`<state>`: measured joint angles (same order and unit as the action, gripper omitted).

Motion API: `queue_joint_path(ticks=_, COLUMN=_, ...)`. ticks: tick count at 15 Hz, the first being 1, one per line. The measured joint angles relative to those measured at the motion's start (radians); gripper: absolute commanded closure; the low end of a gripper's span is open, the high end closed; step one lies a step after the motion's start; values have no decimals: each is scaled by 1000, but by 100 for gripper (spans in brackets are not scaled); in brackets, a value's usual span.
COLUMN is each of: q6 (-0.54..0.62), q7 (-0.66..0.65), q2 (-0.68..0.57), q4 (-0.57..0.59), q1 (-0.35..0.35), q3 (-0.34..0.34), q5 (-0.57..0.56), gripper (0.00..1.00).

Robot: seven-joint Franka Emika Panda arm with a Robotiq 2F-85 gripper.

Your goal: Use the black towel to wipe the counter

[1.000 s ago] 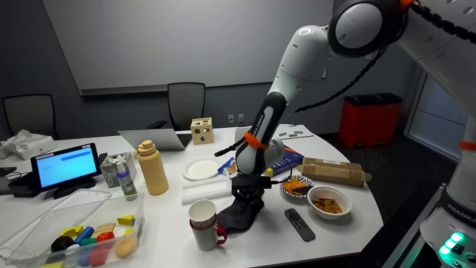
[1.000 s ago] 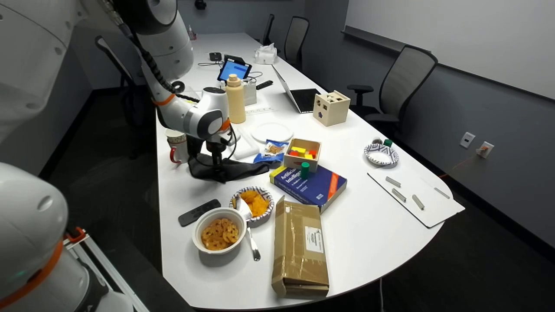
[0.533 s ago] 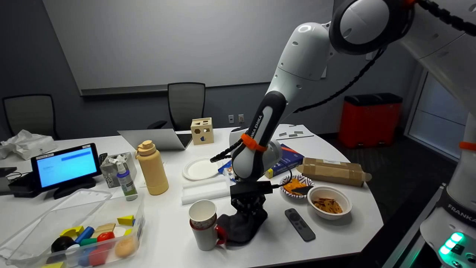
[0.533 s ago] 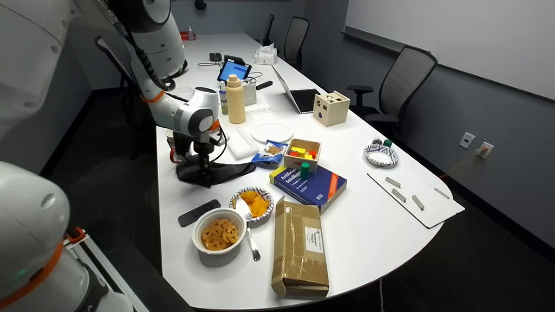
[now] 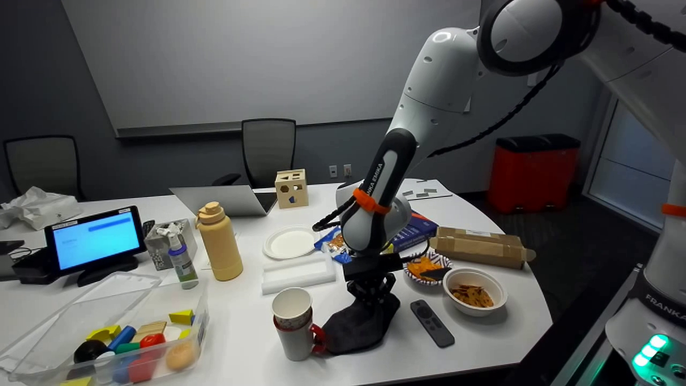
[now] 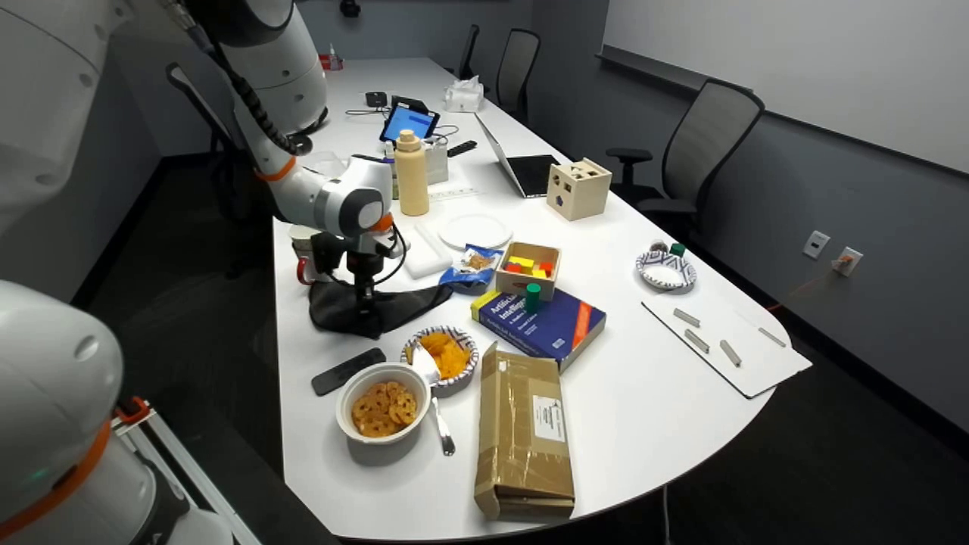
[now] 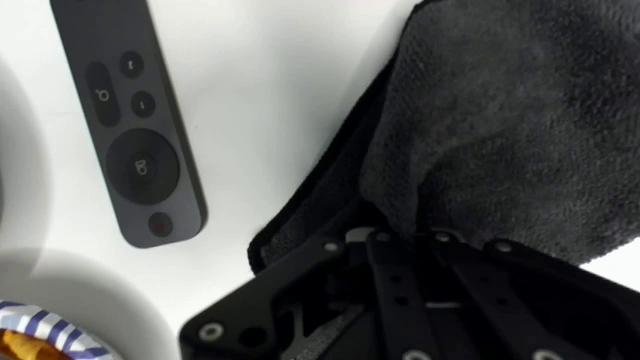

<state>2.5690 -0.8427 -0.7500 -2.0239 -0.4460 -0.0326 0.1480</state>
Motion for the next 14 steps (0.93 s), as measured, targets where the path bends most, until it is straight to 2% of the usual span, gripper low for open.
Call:
queue_joint_path(ticks=3, q6=0, q7=-12, q2=-1, q4=5, q1=3, q3=50, q5=-4, gripper=98)
queue_joint_path(ticks=5, q6=1, q7=-26, q2=-9, q4=21, q1=16, q3=60, q5=-2, gripper=98)
queue_joint_path(ticks=14, q6=48, q7=-120, q2=-62, q4=134, q1=28, q3=-3, q5=35, gripper=98)
